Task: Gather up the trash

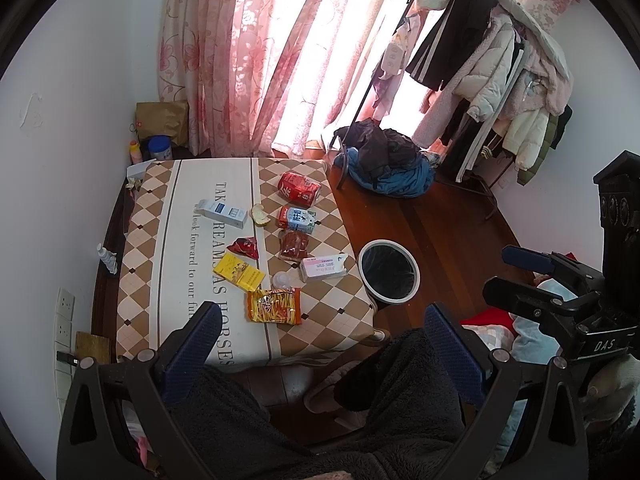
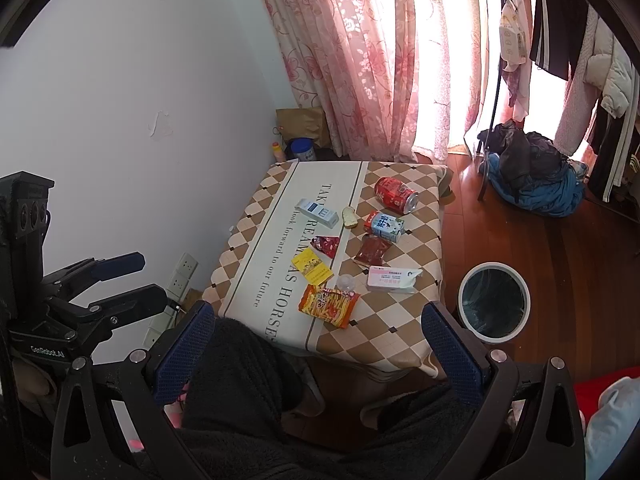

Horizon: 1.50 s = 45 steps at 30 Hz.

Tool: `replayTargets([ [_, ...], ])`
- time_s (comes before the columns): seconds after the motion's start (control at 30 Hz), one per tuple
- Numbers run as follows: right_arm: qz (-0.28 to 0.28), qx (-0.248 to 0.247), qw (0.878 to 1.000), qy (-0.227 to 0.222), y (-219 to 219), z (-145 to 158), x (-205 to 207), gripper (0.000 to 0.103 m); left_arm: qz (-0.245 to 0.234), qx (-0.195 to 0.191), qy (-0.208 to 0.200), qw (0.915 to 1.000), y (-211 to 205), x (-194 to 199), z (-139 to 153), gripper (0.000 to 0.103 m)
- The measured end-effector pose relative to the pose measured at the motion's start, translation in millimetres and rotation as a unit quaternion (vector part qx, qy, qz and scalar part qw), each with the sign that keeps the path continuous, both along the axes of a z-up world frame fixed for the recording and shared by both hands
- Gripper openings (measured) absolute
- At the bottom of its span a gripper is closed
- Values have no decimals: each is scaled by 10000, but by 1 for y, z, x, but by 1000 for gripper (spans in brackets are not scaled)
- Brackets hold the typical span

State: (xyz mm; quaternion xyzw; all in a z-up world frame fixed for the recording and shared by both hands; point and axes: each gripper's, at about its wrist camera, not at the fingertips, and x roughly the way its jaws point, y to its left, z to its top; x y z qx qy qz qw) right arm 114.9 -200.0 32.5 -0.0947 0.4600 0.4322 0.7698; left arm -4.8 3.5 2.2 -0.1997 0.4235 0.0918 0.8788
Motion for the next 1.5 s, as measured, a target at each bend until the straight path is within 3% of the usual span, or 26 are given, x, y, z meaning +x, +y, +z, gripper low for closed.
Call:
replayTargets([
  [0.33,-11,34,10000,18,0,2,1,103,-2,1,-7,10000,0,-1,-1,103],
  [0.47,-300,104,9994,159,2,-6,12,103,190,69,67,9998,5,4,-10,103],
  [0.6,-648,-140,9971,378,15,-41,42,103,937,335,516,9937,31,23,-55,103],
  [0.7,-960,-379,9915,795,30,-94,76,103,1403,388,939,9849,55,41,-101,103],
  [0.77,-1120,-621,9843,1214,42,-138,99,103,1649,263,1298,9774,73,52,-135,103],
  [0.83,-1514,-763,9697,1760,48,-185,122,103,1890,43,1669,9677,92,66,-175,103],
  [0.97,-2471,-596,9231,2887,53,-274,157,103,2172,-396,2130,9518,115,91,-231,103],
  [1.2,-3464,-698,8767,3264,82,-356,188,103,2300,-1213,2679,9277,145,146,-305,103],
  [1.37,-3798,-684,8650,3207,95,-373,198,100,2322,-1597,2886,9150,160,177,-341,97],
  [1.5,-3779,-950,8714,2981,109,-380,203,71,2365,-1591,3122,9063,163,193,-360,94],
])
